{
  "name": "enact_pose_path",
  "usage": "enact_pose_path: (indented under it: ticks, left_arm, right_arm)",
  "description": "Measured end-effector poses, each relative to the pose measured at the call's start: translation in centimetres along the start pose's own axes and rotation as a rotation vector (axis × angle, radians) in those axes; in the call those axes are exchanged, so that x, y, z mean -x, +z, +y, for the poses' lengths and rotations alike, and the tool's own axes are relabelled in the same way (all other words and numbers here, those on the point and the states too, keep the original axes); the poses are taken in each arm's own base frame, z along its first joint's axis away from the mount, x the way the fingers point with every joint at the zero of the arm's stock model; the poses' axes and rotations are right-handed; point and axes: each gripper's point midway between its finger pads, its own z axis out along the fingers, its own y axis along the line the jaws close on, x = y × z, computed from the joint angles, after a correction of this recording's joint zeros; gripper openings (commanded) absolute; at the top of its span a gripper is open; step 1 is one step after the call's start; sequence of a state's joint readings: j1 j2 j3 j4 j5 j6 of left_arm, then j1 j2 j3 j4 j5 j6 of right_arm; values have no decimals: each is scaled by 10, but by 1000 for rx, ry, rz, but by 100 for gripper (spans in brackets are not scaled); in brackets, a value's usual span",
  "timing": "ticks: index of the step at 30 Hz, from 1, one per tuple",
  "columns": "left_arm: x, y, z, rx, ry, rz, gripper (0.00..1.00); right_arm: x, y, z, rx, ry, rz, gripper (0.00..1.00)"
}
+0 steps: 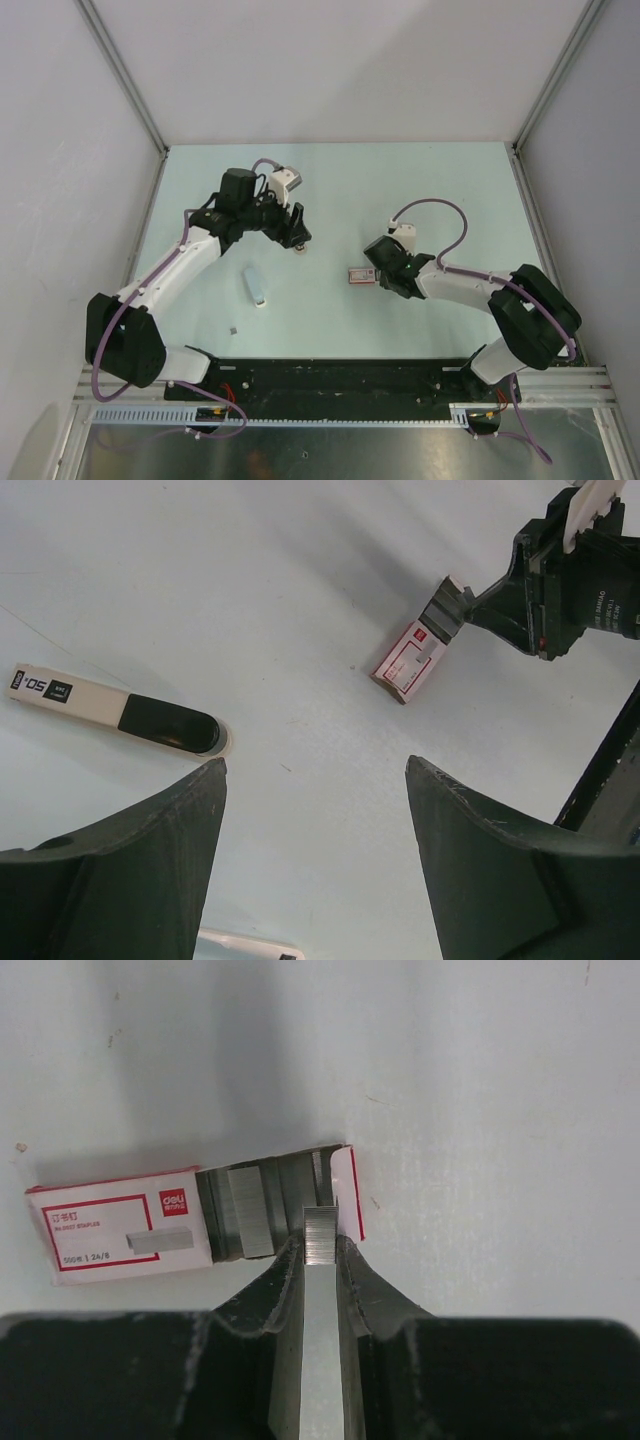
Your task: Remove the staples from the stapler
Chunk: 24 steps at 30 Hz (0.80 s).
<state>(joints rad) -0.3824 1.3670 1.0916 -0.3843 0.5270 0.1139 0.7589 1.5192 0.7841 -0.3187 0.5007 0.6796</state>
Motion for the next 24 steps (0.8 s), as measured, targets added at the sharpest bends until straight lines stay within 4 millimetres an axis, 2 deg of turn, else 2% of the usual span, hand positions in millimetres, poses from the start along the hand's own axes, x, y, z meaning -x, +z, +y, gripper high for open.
enact_pose_path:
  ticks: [18,24]
  left_arm:
    - [0,2,-9,-32,7,1,77]
    - [0,2,-10,-40,7,1,77]
  right_arm:
    - [1,5,-4,-13,2,2,7]
    - [1,5,-4,-13,-7,2,15]
